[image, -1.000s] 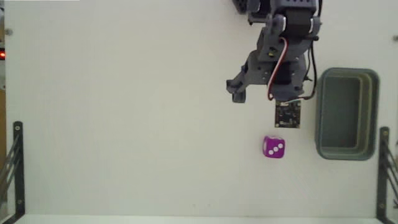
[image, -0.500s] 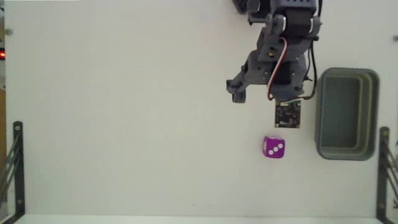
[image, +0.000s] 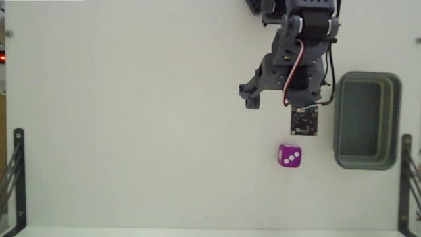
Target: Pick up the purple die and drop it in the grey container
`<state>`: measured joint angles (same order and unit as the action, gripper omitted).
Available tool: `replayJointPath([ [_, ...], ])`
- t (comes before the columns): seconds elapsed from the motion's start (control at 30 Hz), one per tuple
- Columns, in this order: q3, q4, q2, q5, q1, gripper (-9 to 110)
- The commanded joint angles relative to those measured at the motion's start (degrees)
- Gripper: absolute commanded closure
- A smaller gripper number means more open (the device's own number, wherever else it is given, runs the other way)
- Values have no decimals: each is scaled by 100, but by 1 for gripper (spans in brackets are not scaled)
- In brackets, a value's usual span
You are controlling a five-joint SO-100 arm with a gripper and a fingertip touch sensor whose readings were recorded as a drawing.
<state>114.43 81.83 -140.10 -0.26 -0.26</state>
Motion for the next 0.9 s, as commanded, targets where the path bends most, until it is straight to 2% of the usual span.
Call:
replayJointPath([
  [0.0,12,13,-202,26,26,-9],
  [0.87,12,13,-202,26,-176,-9],
])
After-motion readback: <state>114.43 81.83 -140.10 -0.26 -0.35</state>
